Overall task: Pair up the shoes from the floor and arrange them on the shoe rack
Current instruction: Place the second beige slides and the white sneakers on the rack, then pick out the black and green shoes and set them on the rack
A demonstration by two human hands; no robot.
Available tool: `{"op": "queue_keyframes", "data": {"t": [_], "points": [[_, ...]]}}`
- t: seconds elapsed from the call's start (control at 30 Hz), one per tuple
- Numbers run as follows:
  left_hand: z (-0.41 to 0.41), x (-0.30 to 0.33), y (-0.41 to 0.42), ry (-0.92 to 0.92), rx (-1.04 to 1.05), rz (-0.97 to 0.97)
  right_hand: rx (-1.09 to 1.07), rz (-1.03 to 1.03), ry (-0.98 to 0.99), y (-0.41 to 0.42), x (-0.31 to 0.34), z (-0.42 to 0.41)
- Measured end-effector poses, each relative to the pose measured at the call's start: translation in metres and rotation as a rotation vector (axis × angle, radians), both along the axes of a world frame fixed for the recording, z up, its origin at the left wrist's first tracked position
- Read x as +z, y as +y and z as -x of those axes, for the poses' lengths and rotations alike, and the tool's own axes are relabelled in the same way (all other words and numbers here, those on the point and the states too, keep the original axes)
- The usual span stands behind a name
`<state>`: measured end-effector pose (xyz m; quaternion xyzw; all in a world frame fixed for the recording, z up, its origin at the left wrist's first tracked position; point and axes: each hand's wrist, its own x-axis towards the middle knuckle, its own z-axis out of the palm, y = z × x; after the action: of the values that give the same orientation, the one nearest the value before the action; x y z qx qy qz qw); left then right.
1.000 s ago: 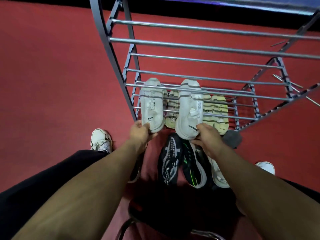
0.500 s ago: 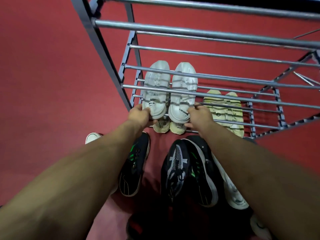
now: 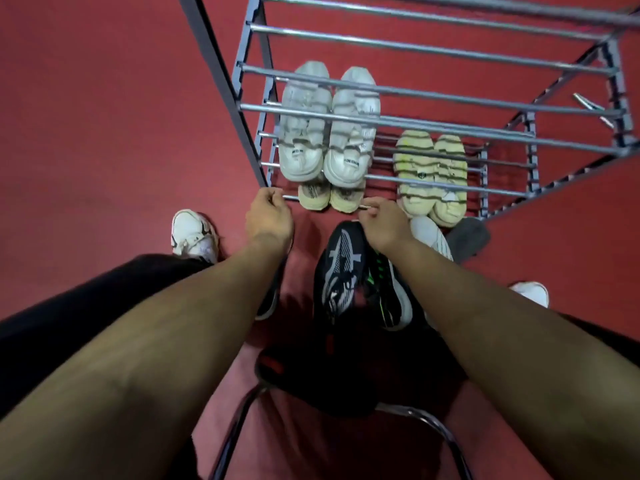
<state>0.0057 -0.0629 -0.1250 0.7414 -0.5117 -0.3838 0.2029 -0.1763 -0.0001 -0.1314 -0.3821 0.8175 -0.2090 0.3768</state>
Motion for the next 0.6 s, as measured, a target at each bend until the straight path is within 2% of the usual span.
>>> {"op": "queue_keyframes", "data": {"t": [0.13, 0.3, 0.47, 0.6], "points": [[-0.002, -0.032, 0.067, 0.009, -0.060, -0.077, -0.051, -0.179, -0.091, 0.063, -0.024, -0.015], [-0.009, -0.072, 0.130, -0.133, -0.200, -0.265, -0.080, -0.372, -0.110, 0.133, -0.065, -0.035], [-0.017, -0.105, 0.154, -0.216, -0.256, -0.511, -0.022, -0.415, -0.083, 0.166, -0.083, -0.050], [-0.019, -0.121, 0.158, -0.190, -0.246, -0.634, -0.068, -0.435, -0.150, 0.154, -0.099, -0.056]]}}
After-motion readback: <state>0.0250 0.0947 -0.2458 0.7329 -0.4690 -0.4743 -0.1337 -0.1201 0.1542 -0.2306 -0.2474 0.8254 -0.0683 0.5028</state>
